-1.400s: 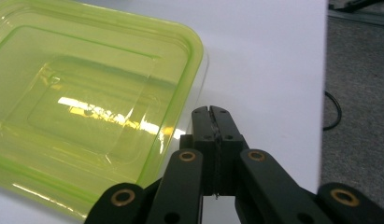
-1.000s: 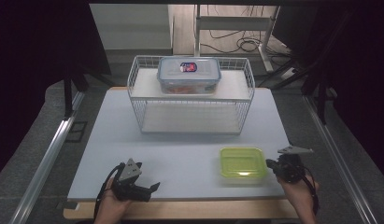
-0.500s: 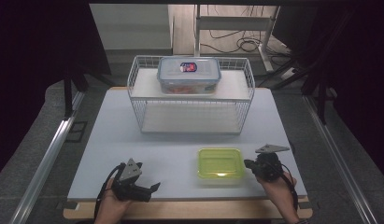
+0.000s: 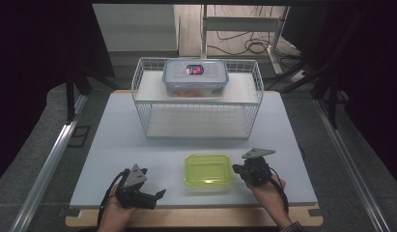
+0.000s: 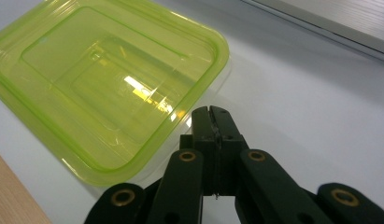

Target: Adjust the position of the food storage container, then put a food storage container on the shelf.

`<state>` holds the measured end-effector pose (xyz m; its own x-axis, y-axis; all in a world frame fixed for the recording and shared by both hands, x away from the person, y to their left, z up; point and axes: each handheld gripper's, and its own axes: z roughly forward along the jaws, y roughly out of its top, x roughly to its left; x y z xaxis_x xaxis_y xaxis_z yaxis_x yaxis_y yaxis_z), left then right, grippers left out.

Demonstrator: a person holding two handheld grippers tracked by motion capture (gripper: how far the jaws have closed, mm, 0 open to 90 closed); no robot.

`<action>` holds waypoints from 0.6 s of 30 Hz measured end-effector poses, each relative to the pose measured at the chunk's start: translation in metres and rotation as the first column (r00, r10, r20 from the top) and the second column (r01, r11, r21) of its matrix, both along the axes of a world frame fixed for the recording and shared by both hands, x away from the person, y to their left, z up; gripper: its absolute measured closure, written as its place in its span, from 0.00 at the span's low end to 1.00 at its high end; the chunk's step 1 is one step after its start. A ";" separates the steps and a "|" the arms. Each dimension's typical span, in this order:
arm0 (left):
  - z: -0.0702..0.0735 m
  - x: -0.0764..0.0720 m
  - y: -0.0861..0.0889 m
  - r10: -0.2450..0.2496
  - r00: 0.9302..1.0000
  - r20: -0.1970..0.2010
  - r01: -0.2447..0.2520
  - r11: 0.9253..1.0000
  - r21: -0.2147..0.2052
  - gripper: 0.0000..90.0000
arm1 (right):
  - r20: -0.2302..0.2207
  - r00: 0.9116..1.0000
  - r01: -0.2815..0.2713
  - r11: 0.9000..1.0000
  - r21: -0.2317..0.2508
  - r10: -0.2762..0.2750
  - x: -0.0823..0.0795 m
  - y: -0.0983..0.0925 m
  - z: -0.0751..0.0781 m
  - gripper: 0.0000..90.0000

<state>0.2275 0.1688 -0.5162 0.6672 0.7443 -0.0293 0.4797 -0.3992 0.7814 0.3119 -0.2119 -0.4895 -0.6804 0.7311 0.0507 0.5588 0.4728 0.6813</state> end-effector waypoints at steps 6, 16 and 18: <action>-0.001 0.000 0.001 0.002 1.000 -0.007 -0.002 1.000 0.005 0.04 | 0.024 1.000 -0.014 0.999 -0.038 0.015 -0.001 0.001 0.000 0.91; -0.002 0.000 0.002 0.000 1.000 -0.005 0.000 1.000 0.001 0.04 | 0.042 0.999 0.023 1.000 0.009 -0.023 0.000 -0.020 0.003 0.43; -0.002 0.001 0.002 0.002 1.000 -0.005 -0.002 1.000 0.000 0.04 | 0.032 0.999 0.022 0.999 0.031 -0.023 0.000 -0.022 0.004 0.42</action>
